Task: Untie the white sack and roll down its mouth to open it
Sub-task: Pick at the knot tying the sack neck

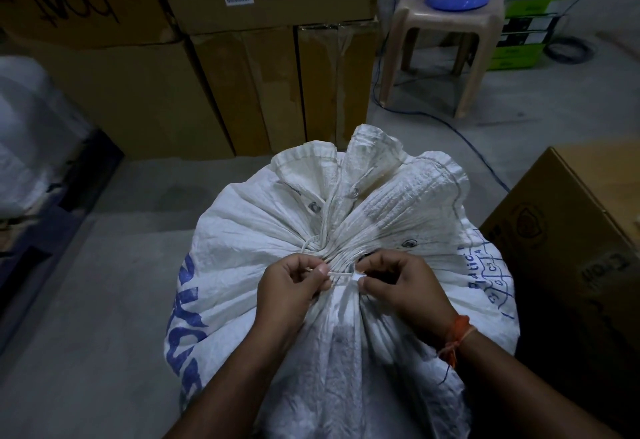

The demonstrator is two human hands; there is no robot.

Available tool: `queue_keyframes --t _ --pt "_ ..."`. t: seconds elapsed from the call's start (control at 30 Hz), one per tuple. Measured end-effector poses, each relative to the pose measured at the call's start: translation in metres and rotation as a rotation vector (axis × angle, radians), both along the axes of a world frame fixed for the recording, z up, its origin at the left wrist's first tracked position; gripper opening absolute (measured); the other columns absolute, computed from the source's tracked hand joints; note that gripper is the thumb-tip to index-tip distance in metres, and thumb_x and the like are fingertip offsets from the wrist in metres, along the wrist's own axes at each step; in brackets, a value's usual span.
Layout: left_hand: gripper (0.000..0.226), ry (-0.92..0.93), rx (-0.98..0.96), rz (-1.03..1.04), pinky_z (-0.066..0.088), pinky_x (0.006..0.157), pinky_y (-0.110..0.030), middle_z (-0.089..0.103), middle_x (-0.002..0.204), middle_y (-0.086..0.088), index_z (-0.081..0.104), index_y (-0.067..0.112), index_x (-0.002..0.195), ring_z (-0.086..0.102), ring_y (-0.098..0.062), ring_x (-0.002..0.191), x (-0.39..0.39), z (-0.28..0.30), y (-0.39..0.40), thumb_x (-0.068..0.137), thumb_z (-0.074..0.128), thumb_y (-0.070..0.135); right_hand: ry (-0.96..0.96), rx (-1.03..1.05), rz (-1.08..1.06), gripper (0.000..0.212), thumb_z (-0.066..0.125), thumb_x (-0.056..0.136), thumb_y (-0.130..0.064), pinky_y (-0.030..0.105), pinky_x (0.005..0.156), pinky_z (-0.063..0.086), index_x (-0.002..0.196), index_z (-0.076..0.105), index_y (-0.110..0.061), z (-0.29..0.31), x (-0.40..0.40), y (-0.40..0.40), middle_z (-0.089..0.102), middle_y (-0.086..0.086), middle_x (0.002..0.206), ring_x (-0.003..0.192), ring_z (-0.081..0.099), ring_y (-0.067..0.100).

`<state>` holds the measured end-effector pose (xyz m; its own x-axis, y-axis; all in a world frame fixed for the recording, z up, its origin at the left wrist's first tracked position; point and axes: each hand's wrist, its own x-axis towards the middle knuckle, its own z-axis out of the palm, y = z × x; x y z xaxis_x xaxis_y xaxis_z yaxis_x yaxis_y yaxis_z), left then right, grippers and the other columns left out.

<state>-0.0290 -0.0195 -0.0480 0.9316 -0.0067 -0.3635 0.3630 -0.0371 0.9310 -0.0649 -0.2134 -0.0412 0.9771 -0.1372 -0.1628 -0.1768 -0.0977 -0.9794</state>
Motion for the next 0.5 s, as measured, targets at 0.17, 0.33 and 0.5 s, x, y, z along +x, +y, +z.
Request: queue_keyframes --t 0.17,0.33,0.5 --pt "0.017 -0.025 0.027 0.003 0.062 0.09 -0.047 0.079 0.081 -0.014 0.079 0.014 0.088 0.073 -0.023 0.076 -0.01 0.005 0.01 0.095 0.074 -0.001 0.069 0.093 -0.071 0.021 0.072 0.081 0.013 0.023 0.059 0.054 0.081 0.079 -0.008 0.014 -0.015 -0.008 0.076 0.001 0.069 0.06 0.067 0.008" --pt "0.01 -0.373 0.599 0.016 0.063 0.093 -0.042 0.078 0.114 0.005 0.075 0.032 0.104 0.073 -0.015 0.107 -0.044 0.025 0.018 0.094 0.077 0.035 0.132 0.29 -0.22 0.024 0.066 0.085 0.015 0.023 0.052 0.043 0.077 0.076 -0.004 0.025 -0.043 -0.011 0.068 0.012 0.062 0.06 0.055 0.022" --pt "0.024 -0.825 0.92 0.021 0.049 0.105 -0.045 0.064 0.139 -0.004 0.077 0.024 0.111 0.056 -0.026 0.132 -0.085 0.063 0.006 0.087 0.082 0.026 0.204 0.406 -0.287 0.022 0.058 0.091 0.015 0.022 0.05 0.041 0.082 0.073 0.001 0.04 -0.079 -0.017 0.064 0.011 0.056 0.056 0.055 0.021"
